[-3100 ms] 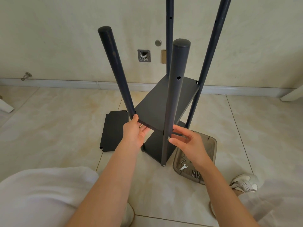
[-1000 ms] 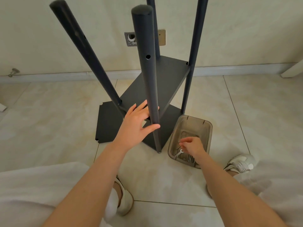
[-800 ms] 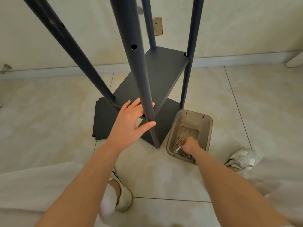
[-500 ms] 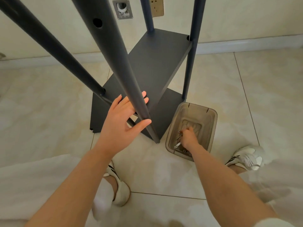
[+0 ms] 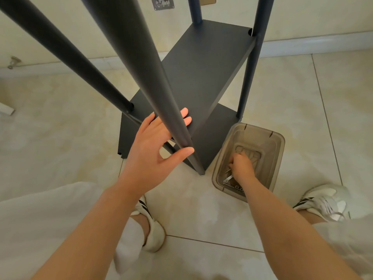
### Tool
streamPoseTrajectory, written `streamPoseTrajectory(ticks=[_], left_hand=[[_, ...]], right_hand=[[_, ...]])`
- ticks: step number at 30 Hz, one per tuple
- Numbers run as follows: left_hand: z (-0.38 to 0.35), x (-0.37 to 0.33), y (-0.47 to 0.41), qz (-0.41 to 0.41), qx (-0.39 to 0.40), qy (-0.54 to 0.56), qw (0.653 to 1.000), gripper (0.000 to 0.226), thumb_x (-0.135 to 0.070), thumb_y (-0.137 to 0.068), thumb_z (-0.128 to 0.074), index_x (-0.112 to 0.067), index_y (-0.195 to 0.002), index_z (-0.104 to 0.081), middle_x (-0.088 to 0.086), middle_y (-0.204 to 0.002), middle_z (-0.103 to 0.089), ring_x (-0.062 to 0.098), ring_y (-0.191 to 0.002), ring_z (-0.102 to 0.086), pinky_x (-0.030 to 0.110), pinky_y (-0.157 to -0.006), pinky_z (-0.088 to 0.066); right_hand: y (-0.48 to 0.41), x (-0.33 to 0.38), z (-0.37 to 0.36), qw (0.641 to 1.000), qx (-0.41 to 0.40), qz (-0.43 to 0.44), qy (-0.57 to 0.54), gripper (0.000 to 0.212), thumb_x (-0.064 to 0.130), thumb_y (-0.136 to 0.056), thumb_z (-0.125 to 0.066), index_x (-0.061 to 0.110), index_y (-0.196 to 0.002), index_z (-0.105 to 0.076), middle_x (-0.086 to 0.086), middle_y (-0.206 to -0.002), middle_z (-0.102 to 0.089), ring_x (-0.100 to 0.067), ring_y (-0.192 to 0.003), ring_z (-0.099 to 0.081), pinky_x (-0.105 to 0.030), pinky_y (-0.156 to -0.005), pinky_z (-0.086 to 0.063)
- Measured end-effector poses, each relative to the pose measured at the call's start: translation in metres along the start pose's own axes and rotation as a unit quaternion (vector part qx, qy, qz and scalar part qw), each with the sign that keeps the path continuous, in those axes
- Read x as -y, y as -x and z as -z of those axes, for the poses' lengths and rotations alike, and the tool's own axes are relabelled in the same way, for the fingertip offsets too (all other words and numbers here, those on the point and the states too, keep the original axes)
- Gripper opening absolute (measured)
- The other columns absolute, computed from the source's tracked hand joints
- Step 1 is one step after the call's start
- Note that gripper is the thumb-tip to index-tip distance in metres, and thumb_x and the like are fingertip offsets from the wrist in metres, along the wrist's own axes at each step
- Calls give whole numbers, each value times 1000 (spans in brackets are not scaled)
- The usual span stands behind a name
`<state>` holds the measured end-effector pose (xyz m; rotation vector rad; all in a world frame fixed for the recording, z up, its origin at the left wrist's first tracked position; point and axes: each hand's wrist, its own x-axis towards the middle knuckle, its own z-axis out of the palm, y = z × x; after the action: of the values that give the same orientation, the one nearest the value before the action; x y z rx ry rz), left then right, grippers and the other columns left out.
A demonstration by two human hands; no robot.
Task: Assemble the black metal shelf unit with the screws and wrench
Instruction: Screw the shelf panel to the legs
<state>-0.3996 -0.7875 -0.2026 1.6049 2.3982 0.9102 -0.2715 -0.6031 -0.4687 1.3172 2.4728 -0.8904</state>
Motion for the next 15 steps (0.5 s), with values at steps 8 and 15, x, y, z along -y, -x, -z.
streamPoseTrajectory(ticks=[8,15], left_hand=[[5,-1,-5,28,39,16,999,55,-53,-88,-61,-35,-138,-46,-28,-148,-33,-26,-136,-16,6,-114,-4],[8,-1,-9,26,67,24,997,57,-52,-86,-59,-42,-139,-39,-29,-149,-29,-32,-131,-10,17,-119,-3]], right_hand=[[4,-3,10,990,11,-65,-124,12,5,-99,-47,6,-104,-58,-15,-99,-62,-29,-85,-62,-39,-76,-54],[20,1,29,953,-79,-96,-277,16,13,-99,-55,11,-110,-67,-9,-104,-68,-15,-79,-59,-19,-61,-43]])
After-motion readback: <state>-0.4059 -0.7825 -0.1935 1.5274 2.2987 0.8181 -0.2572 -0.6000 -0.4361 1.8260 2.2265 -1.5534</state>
